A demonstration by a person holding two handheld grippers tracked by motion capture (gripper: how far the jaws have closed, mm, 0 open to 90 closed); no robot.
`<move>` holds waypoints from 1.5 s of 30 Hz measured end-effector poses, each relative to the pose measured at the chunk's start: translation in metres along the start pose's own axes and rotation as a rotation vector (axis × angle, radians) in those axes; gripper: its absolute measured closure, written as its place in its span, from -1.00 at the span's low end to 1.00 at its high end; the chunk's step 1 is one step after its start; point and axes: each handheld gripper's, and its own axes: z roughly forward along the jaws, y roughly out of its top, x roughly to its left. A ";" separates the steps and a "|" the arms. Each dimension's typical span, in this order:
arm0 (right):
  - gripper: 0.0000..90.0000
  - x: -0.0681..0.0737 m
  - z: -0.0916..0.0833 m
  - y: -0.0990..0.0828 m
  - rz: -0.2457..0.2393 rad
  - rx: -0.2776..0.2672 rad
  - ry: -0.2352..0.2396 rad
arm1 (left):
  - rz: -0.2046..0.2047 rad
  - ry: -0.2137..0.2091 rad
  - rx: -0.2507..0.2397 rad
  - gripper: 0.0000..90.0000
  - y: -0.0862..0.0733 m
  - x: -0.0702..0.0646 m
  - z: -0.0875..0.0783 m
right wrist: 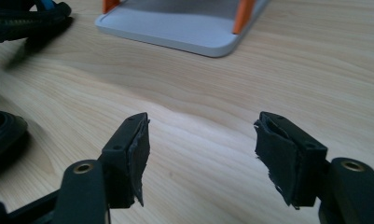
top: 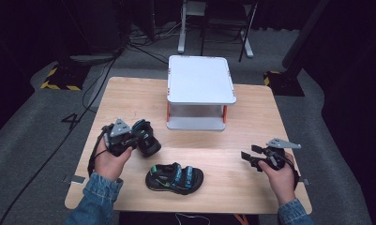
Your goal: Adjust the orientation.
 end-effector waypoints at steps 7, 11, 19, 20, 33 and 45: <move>-0.21 0.015 0.031 0.018 -0.053 0.019 0.073 | -0.090 0.078 0.055 0.88 -0.036 0.019 -0.032; -0.21 0.021 0.042 0.026 -0.070 0.021 0.100 | -0.087 0.098 0.113 0.88 -0.046 0.017 -0.031; -0.22 0.024 0.045 0.029 -0.083 0.023 0.113 | -0.093 0.032 0.034 -0.15 -0.052 0.014 -0.026; -0.22 0.023 0.045 0.029 -0.080 0.021 0.111 | -0.090 0.026 0.030 -0.29 -0.052 0.013 -0.024; -0.22 0.024 0.048 0.028 -0.083 0.036 0.115 | -0.157 0.000 0.161 -0.08 -0.066 0.015 -0.006; -0.22 0.021 0.039 0.024 -0.066 0.031 0.094 | -0.142 0.008 0.190 0.72 -0.058 0.020 -0.004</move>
